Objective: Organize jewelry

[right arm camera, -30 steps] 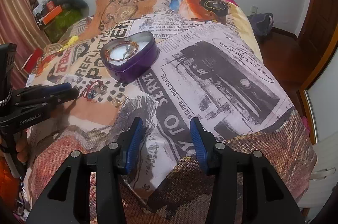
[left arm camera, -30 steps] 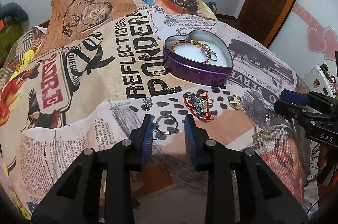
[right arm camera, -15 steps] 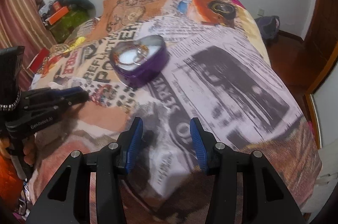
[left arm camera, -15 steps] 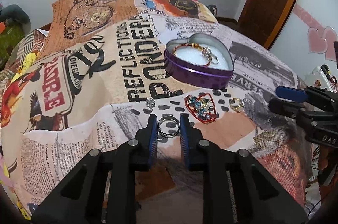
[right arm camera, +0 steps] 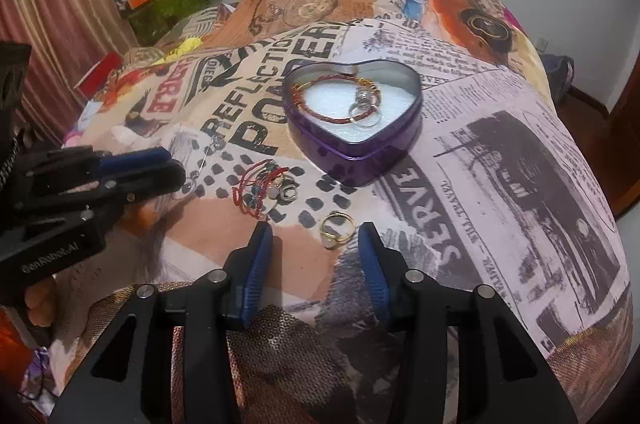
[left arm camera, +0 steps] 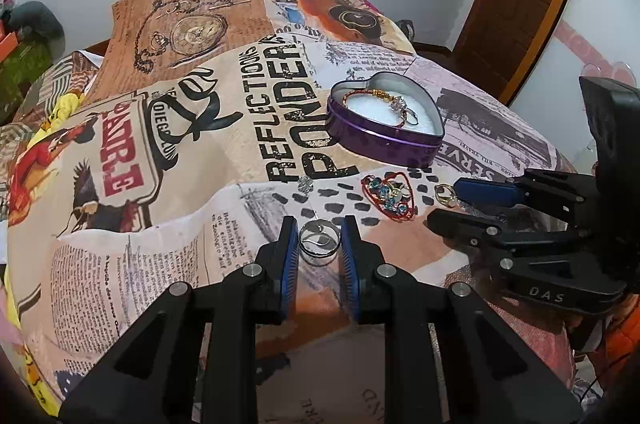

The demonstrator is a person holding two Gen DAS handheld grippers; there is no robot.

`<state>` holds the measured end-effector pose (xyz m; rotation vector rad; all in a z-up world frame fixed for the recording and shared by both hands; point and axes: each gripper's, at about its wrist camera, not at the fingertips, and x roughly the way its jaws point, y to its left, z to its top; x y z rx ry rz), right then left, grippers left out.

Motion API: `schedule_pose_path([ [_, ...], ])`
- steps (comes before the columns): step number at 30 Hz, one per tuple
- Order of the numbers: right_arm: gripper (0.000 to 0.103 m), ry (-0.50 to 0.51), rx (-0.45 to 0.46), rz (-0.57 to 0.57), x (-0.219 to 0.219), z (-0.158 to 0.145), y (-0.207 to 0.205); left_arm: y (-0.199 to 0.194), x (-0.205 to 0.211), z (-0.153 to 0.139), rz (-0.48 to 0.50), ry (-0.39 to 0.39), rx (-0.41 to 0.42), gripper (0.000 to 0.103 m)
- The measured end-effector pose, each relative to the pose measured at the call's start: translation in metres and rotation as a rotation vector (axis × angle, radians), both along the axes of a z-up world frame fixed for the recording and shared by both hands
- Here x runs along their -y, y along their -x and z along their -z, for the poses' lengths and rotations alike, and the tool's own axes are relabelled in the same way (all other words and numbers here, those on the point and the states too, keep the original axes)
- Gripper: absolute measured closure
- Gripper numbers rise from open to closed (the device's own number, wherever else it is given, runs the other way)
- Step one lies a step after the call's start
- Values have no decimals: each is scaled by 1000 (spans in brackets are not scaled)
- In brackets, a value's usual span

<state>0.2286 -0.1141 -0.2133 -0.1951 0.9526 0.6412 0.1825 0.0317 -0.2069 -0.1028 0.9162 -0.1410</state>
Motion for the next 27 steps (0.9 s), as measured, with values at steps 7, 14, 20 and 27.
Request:
schedule_pose_path([
  [7,92,2,-3,-1,1,0,-5,5,5,-6,1,-6,22,82],
  [14,95,-25,-6,9,2,-6,-1,6,10,-18,9,-11,43,82],
  [20,95,-59,27,23,8,-22,3,6,14,-32,9,-10,77,82],
  [27,95,-116,86,54,17,-51,1,0,19,-46,8,-9,113,82],
])
